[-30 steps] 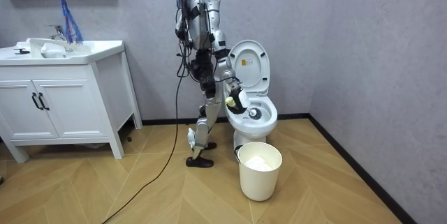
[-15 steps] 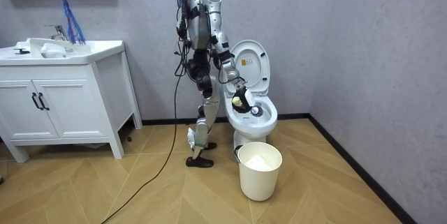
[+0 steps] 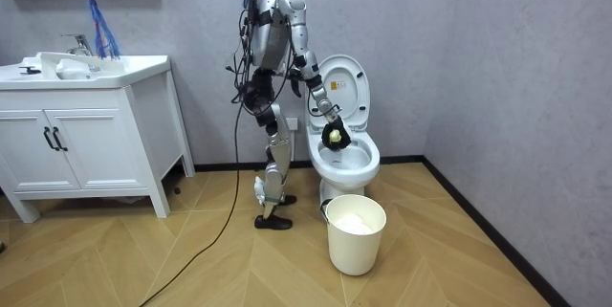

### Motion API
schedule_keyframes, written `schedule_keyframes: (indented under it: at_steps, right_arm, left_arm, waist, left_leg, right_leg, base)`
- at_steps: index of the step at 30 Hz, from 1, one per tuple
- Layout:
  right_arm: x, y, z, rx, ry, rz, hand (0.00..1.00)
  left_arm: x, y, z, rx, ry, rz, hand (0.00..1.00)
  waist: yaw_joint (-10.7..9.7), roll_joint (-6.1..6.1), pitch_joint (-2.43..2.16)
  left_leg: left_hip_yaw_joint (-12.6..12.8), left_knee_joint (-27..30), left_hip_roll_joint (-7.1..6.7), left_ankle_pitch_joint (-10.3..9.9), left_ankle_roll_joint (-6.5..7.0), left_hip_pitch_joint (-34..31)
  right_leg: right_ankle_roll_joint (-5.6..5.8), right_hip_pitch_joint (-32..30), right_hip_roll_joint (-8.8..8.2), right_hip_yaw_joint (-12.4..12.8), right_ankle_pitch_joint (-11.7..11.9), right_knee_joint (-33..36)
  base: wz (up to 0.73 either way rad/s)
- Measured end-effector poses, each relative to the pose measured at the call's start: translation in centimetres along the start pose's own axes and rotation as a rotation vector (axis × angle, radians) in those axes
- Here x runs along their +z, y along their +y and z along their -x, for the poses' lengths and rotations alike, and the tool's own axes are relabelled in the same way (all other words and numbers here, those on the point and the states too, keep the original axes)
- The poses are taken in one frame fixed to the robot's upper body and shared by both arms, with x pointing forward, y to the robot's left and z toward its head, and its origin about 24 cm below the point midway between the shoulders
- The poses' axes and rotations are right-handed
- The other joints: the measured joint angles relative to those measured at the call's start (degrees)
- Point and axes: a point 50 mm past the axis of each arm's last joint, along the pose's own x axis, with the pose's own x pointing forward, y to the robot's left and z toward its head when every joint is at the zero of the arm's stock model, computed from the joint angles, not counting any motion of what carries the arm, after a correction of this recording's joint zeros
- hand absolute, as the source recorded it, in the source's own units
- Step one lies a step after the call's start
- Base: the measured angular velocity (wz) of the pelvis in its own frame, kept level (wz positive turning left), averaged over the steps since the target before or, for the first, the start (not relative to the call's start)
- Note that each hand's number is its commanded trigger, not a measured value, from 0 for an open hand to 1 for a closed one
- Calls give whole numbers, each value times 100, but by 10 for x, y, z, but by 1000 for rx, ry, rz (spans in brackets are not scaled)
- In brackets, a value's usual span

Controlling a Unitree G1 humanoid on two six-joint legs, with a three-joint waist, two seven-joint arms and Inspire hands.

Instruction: Brush toilet

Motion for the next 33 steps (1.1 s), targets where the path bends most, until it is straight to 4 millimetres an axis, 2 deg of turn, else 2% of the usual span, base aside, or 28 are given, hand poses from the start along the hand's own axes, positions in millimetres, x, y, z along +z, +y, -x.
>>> schedule_keyframes:
  at_steps: [3,5,10,12,14,16,19,23,29,33]
  right_arm:
    - [4,-13,-4,-41,-10,60,100]
    - [4,-24,-6,-73,-6,90,100]
    - [2,-40,-7,-126,-16,113,100]
    - [-1,-42,-7,-142,-9,124,100]
    - [-5,-43,-6,-156,10,131,100]
    - [-7,-45,-6,-169,16,134,100]
    - [-6,-48,-7,-193,15,135,100]
    - [-7,-53,-7,-219,28,148,100]
    - [-8,-57,-6,-258,37,165,100]
    - [-18,-67,-7,-281,63,192,100]
  left_arm:
    - [8,2,-7,32,-31,-1,0]
    - [12,4,-12,58,-48,0,0]
    - [21,12,-17,133,-77,22,0]
    - [26,16,-19,159,-92,25,0]
    - [34,20,-23,182,-113,26,0]
    - [38,23,-27,192,-124,20,0]
    - [43,27,-30,216,-124,15,0]
    - [48,32,-34,255,-134,12,0]
    - [51,31,-35,273,-124,7,0]
    - [53,32,-35,282,-131,5,0]
  waist:
    - [97,16,37]
    - [113,54,96]
    - [101,66,112]
    - [90,126,105]
    - [85,175,152]
    - [95,204,163]
    - [98,231,166]
    - [99,259,164]
    - [120,293,148]
    - [144,307,140]
  left_leg:
    - [73,67,6,63,-10,-280]
    - [69,114,11,85,-21,-461]
    - [56,151,8,183,-41,-916]
    - [19,306,-6,194,-47,-1104]
    - [-10,525,-18,193,-47,-1332]
    - [-13,591,-18,192,-48,-1460]
    - [-22,743,7,178,-71,-1683]
    - [-27,937,-15,165,-94,-1992]
    - [-21,1071,-13,156,-114,-2158]
    - [-24,1161,-87,156,-119,-2296]
  right_leg:
    - [-53,-357,-52,4,-17,208]
    - [-79,-528,-64,-13,-34,300]
    - [-129,-1032,-105,-49,-38,492]
    - [-164,-1205,-137,-100,-68,632]
    - [-196,-1358,-179,-188,-139,800]
    - [-216,-1469,-195,-228,-185,888]
    - [-271,-1676,-197,-262,-227,1020]
    - [-330,-2026,-283,-260,-307,1352]
    - [-376,-2195,-312,-267,-366,1519]
    - [-387,-2381,-429,-267,-458,1767]
  base:
    - [-5]
    - [0]
    - [2]
    - [15]
    - [22]
    - [15]
    - [2]
    - [1]
    - [0]
    - [9]
